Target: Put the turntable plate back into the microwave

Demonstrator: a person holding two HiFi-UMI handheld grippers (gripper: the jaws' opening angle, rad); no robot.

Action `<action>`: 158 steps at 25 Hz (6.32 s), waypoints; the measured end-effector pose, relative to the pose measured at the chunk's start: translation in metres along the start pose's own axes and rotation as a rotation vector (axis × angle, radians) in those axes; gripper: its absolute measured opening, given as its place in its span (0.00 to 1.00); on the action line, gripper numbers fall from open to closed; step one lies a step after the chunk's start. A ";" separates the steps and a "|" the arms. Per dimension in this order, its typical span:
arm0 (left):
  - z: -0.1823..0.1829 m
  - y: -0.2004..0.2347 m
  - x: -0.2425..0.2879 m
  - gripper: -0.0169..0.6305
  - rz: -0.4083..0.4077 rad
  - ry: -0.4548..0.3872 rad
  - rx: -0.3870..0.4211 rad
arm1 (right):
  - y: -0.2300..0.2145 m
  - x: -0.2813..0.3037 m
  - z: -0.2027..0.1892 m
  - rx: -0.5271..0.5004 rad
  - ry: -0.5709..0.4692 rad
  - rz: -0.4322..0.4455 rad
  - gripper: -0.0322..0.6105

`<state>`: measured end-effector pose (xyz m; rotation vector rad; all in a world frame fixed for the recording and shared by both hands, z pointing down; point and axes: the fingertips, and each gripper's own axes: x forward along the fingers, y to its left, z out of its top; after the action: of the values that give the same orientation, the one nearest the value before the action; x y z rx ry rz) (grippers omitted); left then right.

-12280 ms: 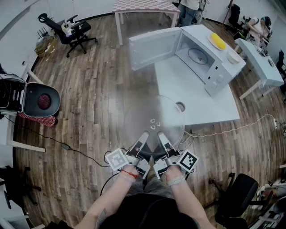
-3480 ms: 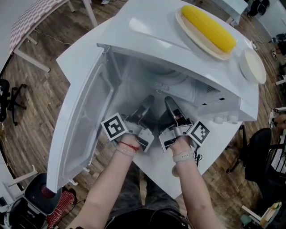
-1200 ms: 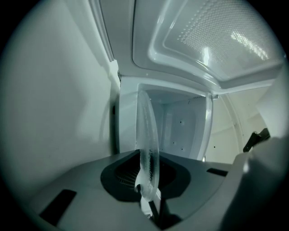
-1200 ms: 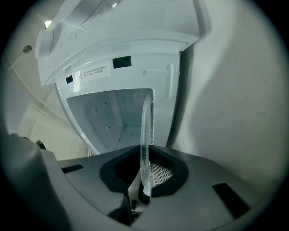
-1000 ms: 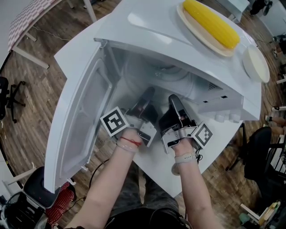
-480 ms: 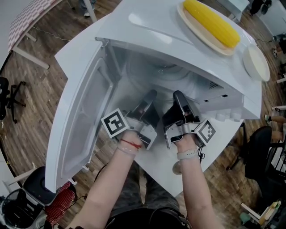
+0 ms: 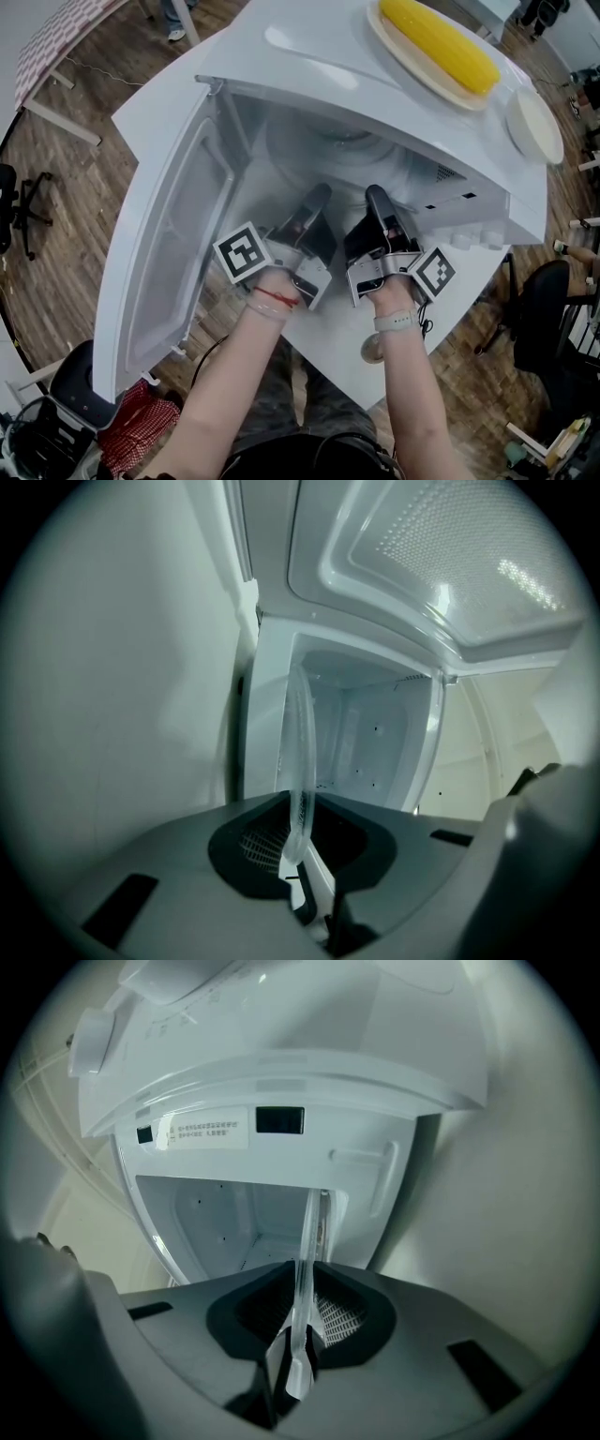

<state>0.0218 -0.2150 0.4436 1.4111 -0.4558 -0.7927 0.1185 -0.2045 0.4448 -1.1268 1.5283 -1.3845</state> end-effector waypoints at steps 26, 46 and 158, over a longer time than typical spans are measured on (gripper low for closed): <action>0.009 0.007 0.016 0.09 0.015 -0.002 0.013 | -0.006 0.002 -0.027 0.025 0.088 -0.032 0.16; 0.010 0.007 0.020 0.09 0.013 -0.010 0.013 | -0.012 -0.003 -0.025 0.030 0.060 -0.065 0.22; -0.085 -0.020 -0.066 0.05 0.084 0.234 0.204 | 0.033 -0.076 -0.084 -0.445 0.302 -0.043 0.10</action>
<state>0.0335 -0.1084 0.4241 1.6406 -0.4194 -0.5157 0.0590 -0.1053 0.4204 -1.2558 2.1156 -1.3226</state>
